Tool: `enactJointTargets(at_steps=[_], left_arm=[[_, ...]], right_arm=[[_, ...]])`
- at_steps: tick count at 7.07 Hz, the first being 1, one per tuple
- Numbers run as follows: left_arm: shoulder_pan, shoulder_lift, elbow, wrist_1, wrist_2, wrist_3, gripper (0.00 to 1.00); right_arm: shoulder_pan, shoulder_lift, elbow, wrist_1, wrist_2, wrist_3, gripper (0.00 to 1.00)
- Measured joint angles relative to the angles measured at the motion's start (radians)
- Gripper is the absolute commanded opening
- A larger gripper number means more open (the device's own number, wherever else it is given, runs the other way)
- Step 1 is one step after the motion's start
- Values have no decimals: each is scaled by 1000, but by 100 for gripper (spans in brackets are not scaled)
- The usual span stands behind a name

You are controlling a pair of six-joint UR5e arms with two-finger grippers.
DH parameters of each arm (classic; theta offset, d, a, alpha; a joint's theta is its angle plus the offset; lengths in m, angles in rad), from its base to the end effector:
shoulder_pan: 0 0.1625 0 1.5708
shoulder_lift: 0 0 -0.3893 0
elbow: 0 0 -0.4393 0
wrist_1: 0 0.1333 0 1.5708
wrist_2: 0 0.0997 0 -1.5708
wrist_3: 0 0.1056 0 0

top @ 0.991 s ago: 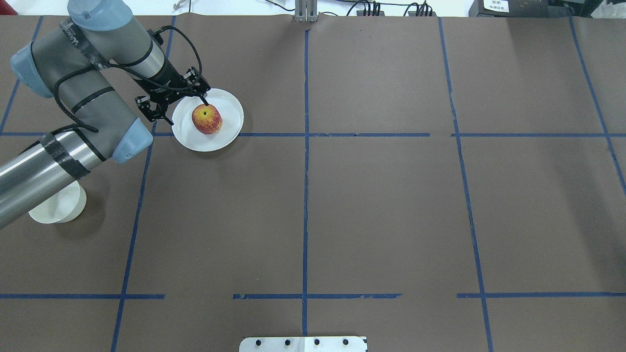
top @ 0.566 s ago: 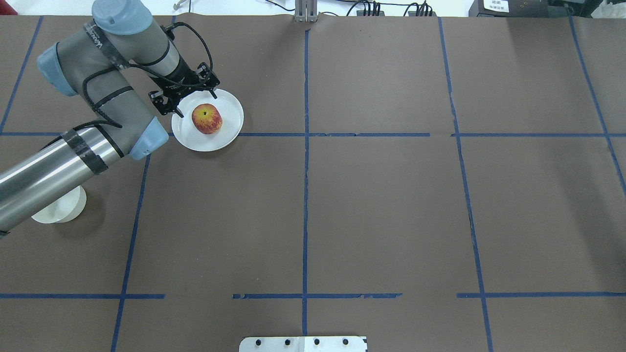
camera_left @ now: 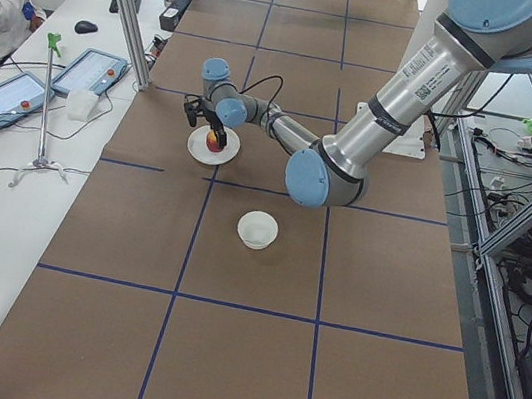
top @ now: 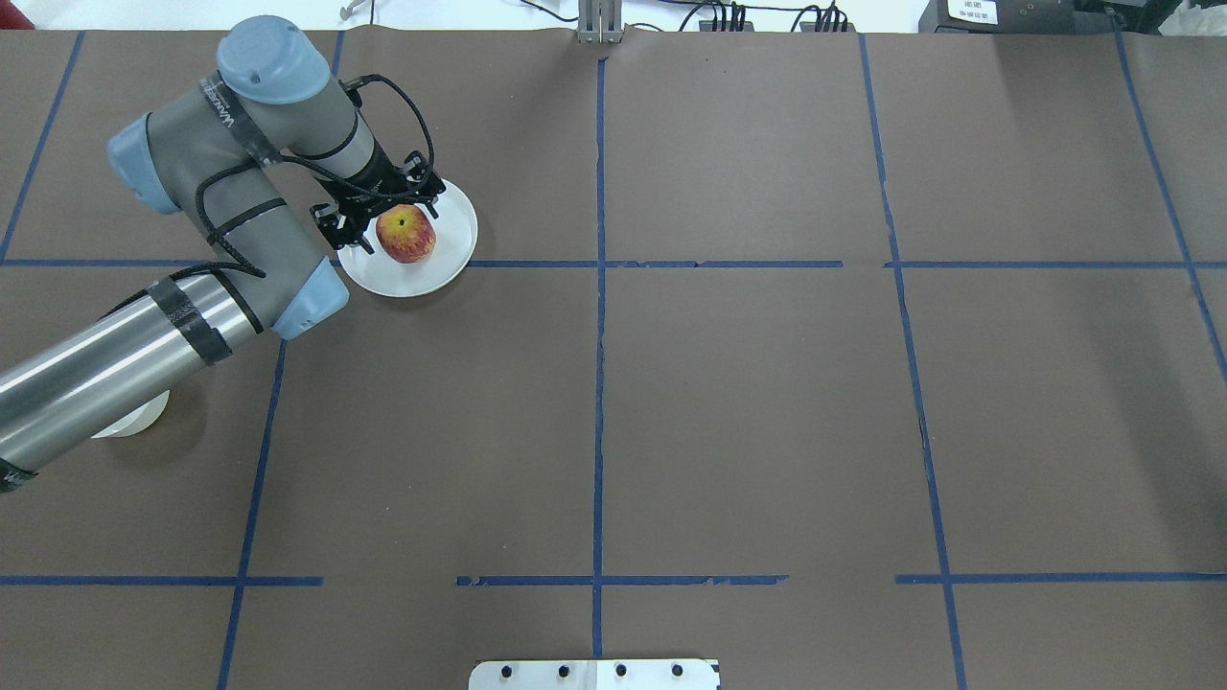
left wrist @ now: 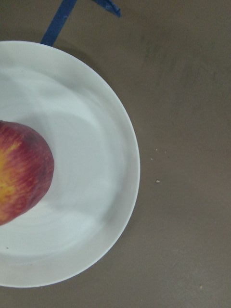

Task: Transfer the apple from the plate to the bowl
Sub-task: 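Lower the left gripper around the apple and close it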

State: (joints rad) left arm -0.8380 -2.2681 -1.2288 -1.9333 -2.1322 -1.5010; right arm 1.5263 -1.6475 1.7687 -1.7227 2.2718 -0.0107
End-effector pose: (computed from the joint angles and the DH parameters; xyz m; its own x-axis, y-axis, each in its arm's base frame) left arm 0.4750 -0.6430 0.3099 0.5302 -0.5009 -0.6841 0.3589 0.8636 -0.3542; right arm 0.0427 -0.5058 0.5813 0.7638 -0.0249 0.6450 0.0526 0.9983 -0.0238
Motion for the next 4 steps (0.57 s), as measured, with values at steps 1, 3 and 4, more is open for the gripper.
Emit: enactJointTargets(at_steps=[1, 3, 4], left_arm=[[4, 0, 6, -6, 1, -1, 100], [6, -1, 23, -38, 14, -1, 100], [6, -2, 29, -46, 28, -1, 100]], right_arm=[[0, 0, 0, 0, 0, 0, 100], [0, 0, 0, 0, 0, 0, 100], [0, 0, 0, 0, 0, 0, 100]])
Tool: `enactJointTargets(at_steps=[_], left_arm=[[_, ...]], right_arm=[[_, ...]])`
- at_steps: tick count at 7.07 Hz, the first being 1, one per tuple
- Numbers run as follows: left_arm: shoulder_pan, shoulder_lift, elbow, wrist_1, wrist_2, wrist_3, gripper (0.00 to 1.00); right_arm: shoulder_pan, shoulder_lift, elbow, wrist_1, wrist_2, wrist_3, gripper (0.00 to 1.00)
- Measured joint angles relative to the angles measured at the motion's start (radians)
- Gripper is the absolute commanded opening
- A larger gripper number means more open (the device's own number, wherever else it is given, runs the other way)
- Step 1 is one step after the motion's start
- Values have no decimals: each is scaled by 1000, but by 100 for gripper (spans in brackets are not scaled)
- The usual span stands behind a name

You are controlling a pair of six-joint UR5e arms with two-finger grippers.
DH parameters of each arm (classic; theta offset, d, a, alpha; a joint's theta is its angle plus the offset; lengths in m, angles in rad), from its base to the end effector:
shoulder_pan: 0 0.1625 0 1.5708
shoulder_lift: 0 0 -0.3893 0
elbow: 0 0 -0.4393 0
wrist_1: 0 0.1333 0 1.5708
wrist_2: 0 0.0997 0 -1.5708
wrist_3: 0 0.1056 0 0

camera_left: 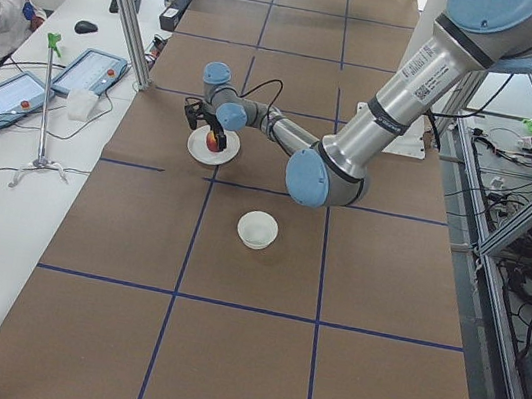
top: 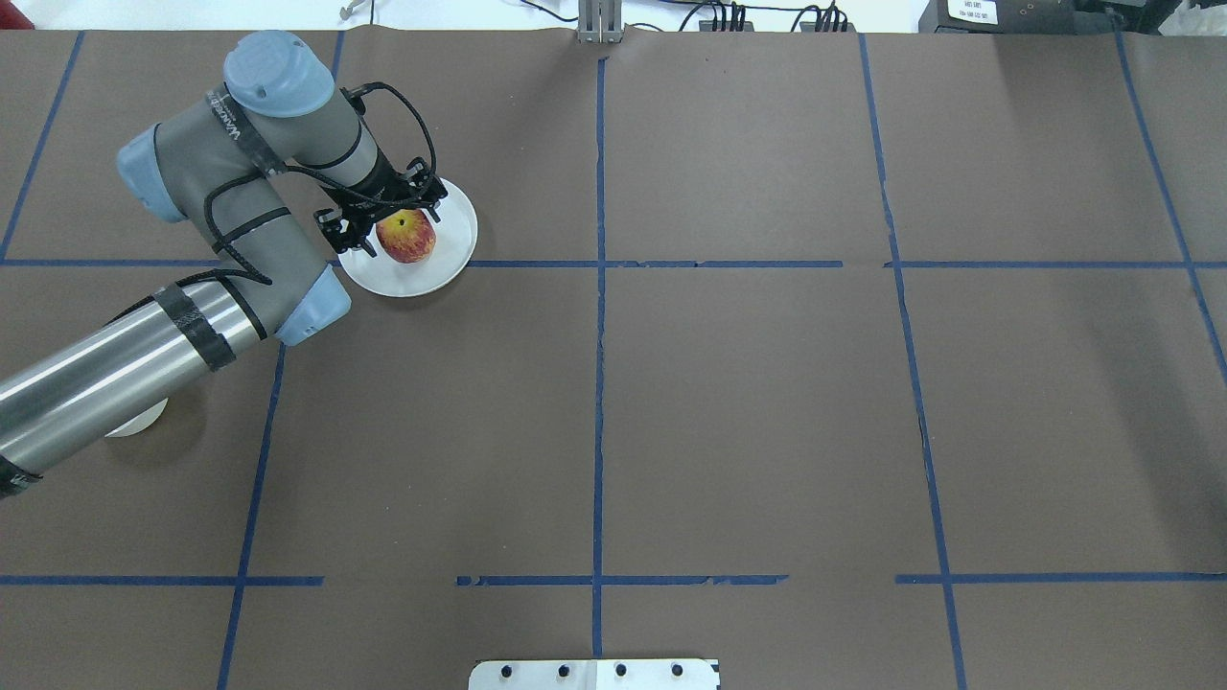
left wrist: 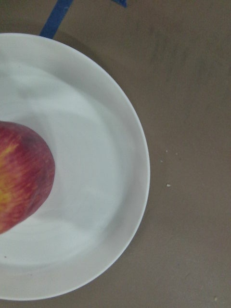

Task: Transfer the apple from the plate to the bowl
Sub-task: 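Lower the left gripper around the apple and close it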

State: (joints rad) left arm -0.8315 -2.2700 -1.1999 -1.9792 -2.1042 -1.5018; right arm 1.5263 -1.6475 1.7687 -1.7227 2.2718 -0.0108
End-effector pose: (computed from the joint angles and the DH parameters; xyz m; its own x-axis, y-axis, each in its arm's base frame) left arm 0.4811 -0.6458 0.3192 0.5259 -0.4886 -0.6962 0.3707 0.8684 -0.3294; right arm 0.0427 -0.5058 0.5813 0.7638 -0.0250 0.6450 0.0527 0.9983 -0.0237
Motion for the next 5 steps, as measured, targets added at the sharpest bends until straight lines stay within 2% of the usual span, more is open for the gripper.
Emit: enactJointTargets(at_steps=[1, 3, 4, 5], left_arm=[[1, -1, 3, -4, 7, 0, 98], [4, -2, 20, -33, 11, 1, 87], [9, -2, 26, -41, 12, 0, 65], [12, -2, 28, -44, 12, -1, 15]], right_arm=[[0, 0, 0, 0, 0, 0, 100], [0, 0, 0, 0, 0, 0, 100], [0, 0, 0, 0, 0, 0, 100], [0, 0, 0, 0, 0, 0, 100]])
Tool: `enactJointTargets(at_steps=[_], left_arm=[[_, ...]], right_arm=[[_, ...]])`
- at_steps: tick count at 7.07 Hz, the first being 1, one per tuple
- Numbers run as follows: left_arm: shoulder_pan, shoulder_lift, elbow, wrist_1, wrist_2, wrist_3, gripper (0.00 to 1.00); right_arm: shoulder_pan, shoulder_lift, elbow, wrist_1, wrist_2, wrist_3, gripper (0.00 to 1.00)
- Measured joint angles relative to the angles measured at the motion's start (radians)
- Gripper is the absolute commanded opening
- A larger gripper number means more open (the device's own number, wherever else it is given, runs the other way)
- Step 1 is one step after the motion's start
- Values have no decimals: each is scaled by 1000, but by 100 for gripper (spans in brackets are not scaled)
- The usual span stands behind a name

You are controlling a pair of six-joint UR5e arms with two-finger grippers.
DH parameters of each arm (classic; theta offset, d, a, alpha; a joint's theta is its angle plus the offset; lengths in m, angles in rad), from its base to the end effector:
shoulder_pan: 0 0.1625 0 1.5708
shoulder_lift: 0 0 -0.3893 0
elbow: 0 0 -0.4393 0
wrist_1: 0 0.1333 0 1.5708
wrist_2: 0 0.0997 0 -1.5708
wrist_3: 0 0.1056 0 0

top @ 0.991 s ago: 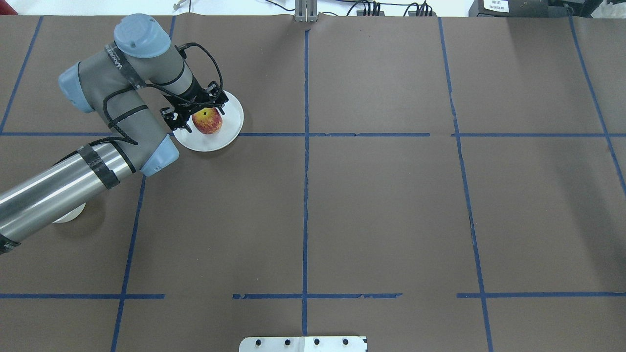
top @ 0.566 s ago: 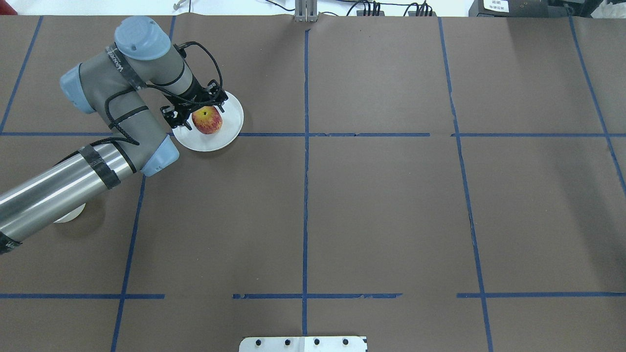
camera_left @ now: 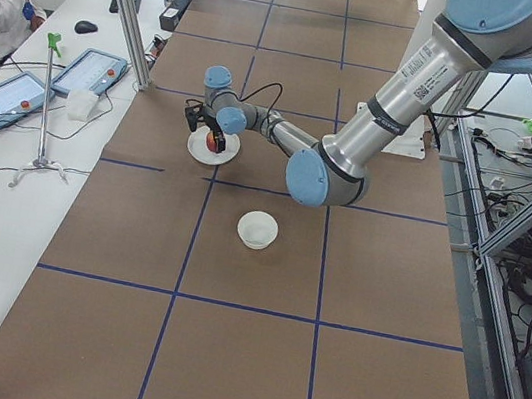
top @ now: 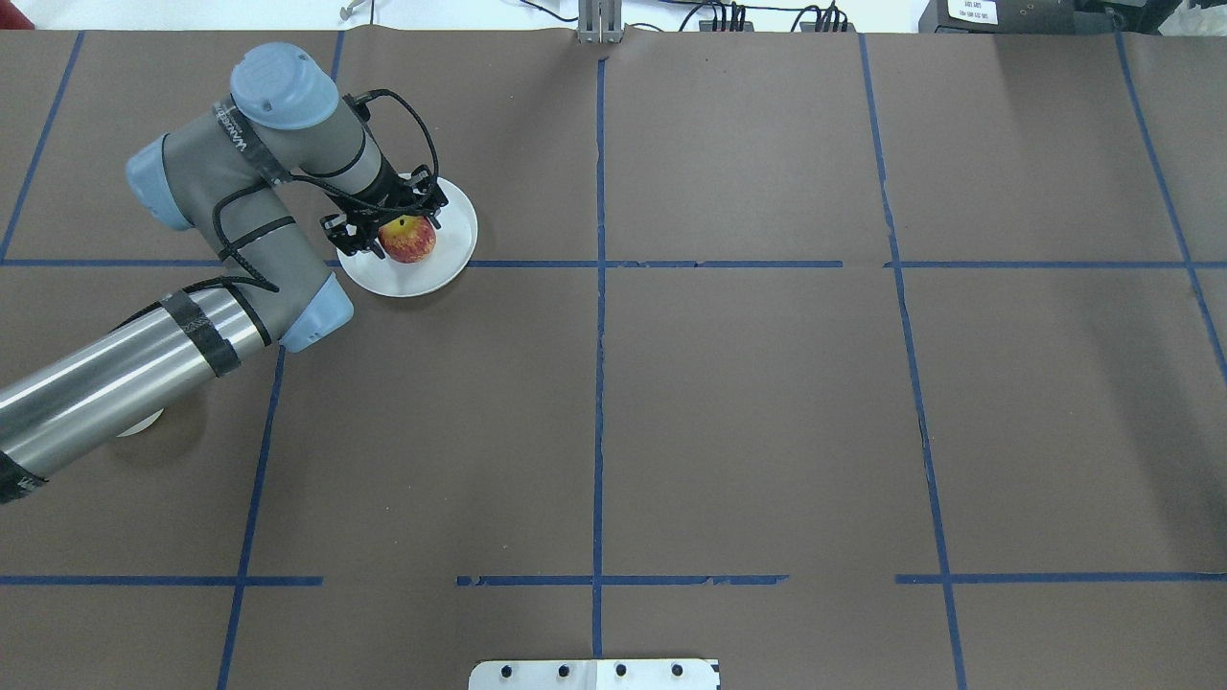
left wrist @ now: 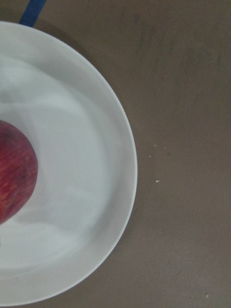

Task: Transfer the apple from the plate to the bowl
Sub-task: 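Lower the left gripper around the apple and close it, then lift the apple with the left gripper and carry it over the white bowl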

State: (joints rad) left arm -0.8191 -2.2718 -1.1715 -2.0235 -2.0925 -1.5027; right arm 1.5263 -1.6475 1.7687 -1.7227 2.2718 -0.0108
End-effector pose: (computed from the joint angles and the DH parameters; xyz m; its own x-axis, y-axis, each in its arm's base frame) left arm 0.4914 -0.6438 0.3279 0.5237 -0.4738 -0.7080 0.3655 0.8756 -0.3157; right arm 0.0427 -0.5058 0.5813 0.7638 -0.0250 0.6450 0.0527 0.9983 -0.0237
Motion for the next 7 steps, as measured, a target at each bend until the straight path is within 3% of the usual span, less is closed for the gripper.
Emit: enactJointTargets(at_steps=[1, 3, 5, 7], left_arm=[[1, 0, 0, -1, 0, -1, 0], [-18, 1, -26, 14, -4, -2, 0], [-75, 46, -200, 138, -10, 32, 0], [-107, 221, -441, 195, -13, 128, 0]], right_arm=[[0, 0, 0, 0, 0, 0, 100], [0, 0, 0, 0, 0, 0, 100], [0, 0, 0, 0, 0, 0, 100], [0, 0, 0, 0, 0, 0, 100]])
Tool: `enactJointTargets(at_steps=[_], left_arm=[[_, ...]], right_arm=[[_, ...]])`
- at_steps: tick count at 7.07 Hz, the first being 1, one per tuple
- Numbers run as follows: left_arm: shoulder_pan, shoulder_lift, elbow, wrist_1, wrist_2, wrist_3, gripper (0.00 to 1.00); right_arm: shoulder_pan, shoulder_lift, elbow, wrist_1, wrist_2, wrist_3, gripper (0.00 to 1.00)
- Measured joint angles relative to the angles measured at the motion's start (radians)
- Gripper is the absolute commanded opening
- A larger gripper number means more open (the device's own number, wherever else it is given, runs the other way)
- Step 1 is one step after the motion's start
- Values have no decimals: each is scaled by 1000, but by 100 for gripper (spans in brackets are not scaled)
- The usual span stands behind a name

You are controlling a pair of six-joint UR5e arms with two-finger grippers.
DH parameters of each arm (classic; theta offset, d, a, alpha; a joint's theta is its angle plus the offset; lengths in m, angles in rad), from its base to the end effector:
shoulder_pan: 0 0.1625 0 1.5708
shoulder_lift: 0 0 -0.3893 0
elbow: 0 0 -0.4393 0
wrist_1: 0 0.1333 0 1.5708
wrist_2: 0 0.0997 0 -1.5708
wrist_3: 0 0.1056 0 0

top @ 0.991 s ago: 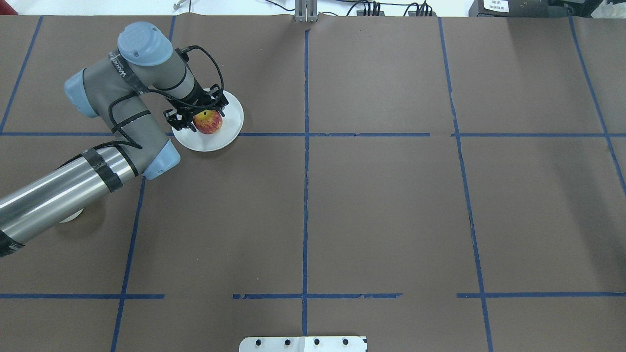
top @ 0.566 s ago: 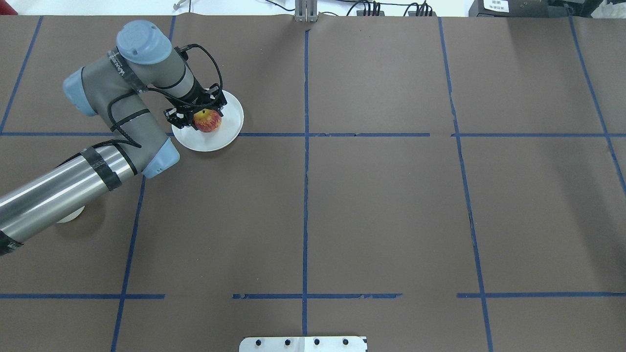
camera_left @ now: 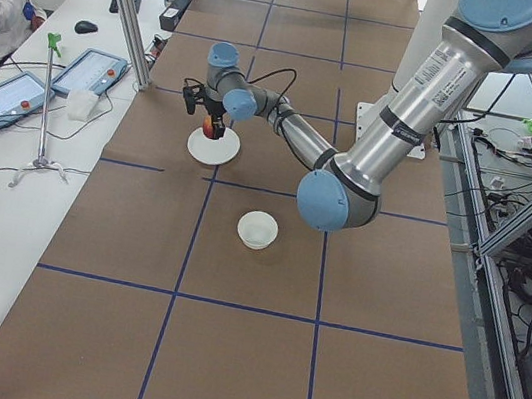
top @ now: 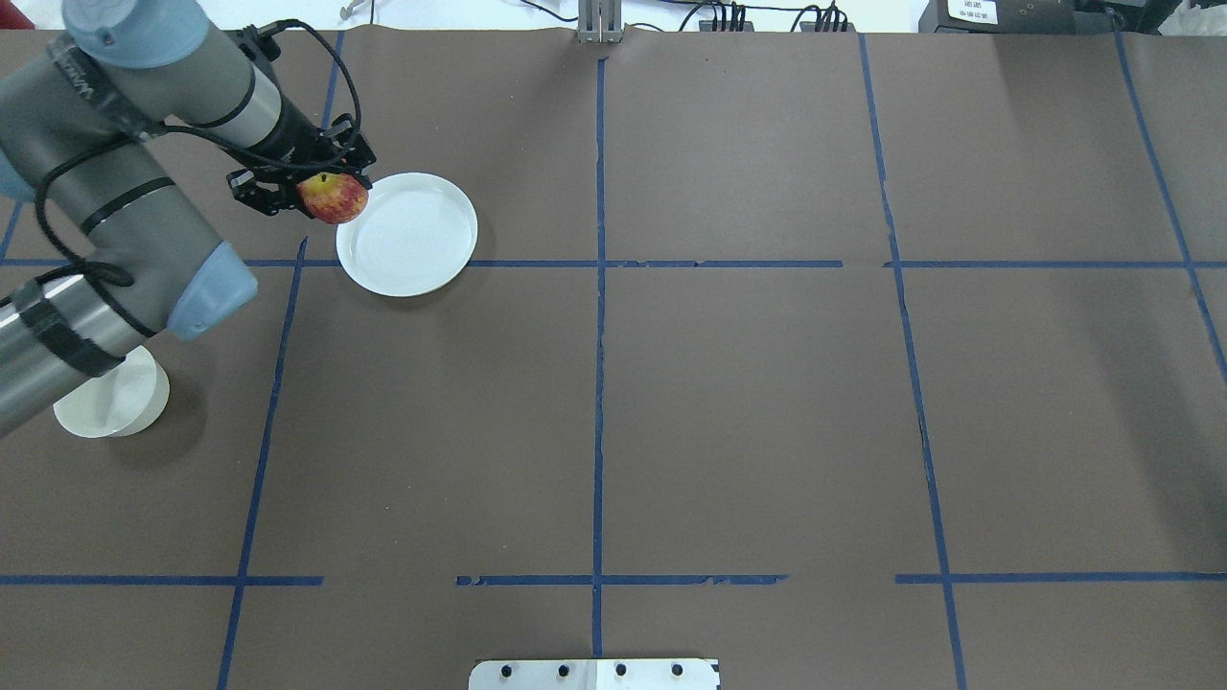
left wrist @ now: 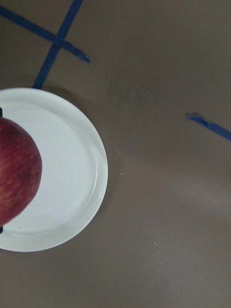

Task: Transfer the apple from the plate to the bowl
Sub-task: 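Lift the apple with the left gripper and carry it over the white bowl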

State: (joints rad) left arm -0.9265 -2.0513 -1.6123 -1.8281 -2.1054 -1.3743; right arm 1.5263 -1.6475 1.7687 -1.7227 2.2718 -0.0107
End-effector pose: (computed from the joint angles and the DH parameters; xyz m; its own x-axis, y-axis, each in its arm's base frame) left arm 0.3542 -0.6038 0.2832 0.5114 -0.4010 -0.7600 0.3804 0.8987 -0.2183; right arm 0.0427 -0.5058 0.5813 0.7638 -0.0249 0.6450 0.0526 0.9983 -0.0238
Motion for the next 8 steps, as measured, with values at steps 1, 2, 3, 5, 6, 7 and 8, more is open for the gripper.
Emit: enactJointTargets(at_steps=[1, 2, 3, 5, 6, 7, 8], left_arm=[[-7, 99, -89, 4, 0, 58, 0], [-11, 204, -161, 1, 0, 115, 0], [-13, 306, -217, -6, 1, 173, 0], [-14, 500, -263, -113, 2, 246, 0], [-13, 583, -252, -214, 3, 250, 0], [-10, 613, -232, -271, 5, 240, 0], [-5, 612, -210, -293, 7, 223, 0]], right_arm=[[0, 0, 0, 0, 0, 0, 100], [0, 0, 0, 0, 0, 0, 100], [0, 0, 1, 0, 0, -1, 100], [0, 0, 0, 0, 0, 0, 100], [0, 0, 0, 0, 0, 0, 100], [0, 0, 0, 0, 0, 0, 100], [0, 0, 0, 0, 0, 0, 100]])
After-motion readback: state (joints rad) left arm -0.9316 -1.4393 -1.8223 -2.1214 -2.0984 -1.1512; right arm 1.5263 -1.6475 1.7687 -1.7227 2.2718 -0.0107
